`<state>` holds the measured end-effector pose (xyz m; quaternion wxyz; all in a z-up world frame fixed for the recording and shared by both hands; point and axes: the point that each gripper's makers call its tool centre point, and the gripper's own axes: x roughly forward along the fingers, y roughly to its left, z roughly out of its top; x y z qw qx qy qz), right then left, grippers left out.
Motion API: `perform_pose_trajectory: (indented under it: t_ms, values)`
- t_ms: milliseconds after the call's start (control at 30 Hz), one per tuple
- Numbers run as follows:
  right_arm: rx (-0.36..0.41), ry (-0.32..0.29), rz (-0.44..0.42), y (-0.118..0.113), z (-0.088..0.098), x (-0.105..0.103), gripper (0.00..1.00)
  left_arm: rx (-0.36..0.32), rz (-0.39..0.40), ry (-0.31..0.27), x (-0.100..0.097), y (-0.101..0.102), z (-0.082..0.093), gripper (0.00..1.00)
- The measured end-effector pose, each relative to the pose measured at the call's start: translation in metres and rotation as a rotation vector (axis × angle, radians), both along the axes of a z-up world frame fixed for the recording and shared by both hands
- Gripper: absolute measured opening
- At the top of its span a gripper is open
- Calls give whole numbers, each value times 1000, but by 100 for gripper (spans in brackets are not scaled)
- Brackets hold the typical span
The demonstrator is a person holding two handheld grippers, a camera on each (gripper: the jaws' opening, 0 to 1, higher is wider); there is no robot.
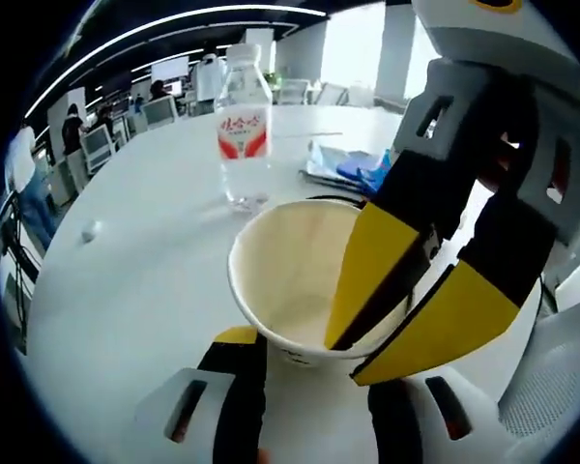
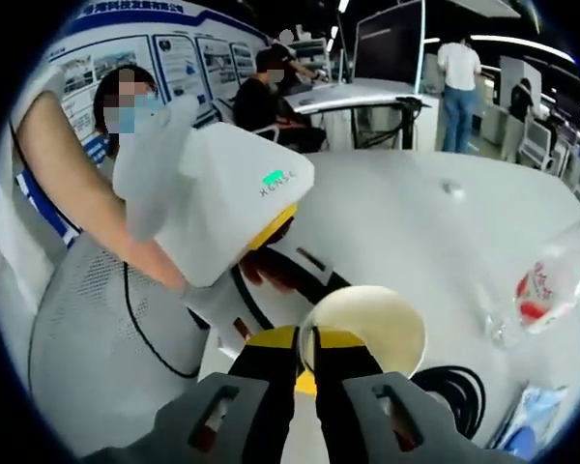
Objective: Arrange the tabletop items into an orderly group along one side of the table until the central work area is clear of visible clutter.
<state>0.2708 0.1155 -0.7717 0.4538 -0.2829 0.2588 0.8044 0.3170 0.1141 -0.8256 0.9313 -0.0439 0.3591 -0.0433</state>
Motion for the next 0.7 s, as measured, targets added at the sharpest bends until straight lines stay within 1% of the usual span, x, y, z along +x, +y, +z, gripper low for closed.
perform_pose_trajectory:
  t_ms: [67, 167, 333, 700]
  values:
    - [-5, 0, -1, 1, 0, 0, 3, -9, 5, -1, 0, 0, 0, 39]
    - [-12, 3, -5, 2, -1, 1, 3, -45, 23, -3, 0, -1, 1, 41]
    - [-19, 22, -22, 3, -1, 0, 3, -42, 18, -1, -1, -1, 1, 42]
    - [-23, 16, -16, 5, -1, -1, 3, -48, 19, -4, -5, 0, 2, 45]
